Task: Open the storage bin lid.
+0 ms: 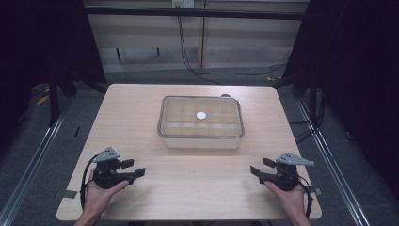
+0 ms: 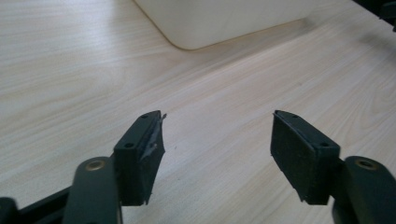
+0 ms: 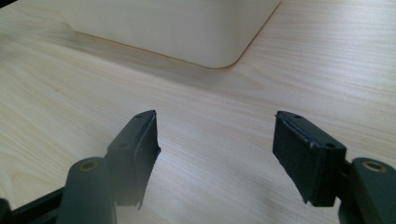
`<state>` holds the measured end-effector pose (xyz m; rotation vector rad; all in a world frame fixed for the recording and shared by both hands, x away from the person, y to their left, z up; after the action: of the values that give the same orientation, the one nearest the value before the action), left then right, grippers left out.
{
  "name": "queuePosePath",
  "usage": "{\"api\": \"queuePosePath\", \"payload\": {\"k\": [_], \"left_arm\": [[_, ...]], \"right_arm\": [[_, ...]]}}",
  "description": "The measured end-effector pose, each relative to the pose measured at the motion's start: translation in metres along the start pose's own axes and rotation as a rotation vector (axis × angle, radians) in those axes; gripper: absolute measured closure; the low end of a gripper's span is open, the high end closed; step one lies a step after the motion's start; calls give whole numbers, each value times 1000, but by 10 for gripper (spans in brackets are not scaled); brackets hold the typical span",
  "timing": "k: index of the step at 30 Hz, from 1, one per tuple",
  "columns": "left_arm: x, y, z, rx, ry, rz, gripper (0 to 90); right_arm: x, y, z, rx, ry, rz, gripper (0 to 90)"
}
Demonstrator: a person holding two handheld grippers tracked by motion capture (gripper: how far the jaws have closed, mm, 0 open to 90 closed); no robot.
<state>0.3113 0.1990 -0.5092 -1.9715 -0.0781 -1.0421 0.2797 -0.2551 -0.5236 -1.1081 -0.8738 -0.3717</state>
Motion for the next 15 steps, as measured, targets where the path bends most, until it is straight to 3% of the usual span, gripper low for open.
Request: {"api": "queuePosePath", "payload": {"k": [2, 8, 10, 15], "left_arm": [[0, 3, 4, -8, -32, 7, 289], [1, 8, 8, -13, -47, 13, 283], [1, 10, 5, -19, -29, 26, 292], [2, 12, -4, -18, 11, 41, 299]], "right_arm": [[-2, 1, -1, 31, 23, 13, 311], [-4, 3, -4, 53, 51, 43, 320], [-3, 2, -3, 81, 88, 53, 335], [0, 1, -1, 97, 109, 54, 337]]}}
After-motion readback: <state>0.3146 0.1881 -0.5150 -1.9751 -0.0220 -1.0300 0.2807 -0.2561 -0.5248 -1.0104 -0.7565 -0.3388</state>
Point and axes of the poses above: each handheld gripper's, and its own axes: y roughly forward along the jaws, x roughly out of its top, z roughly to its left, the point moved 7 cm from there along y, roughly forward along the jaws, and after that the axes turned 5 degrees about z, right-handed, at the moved point
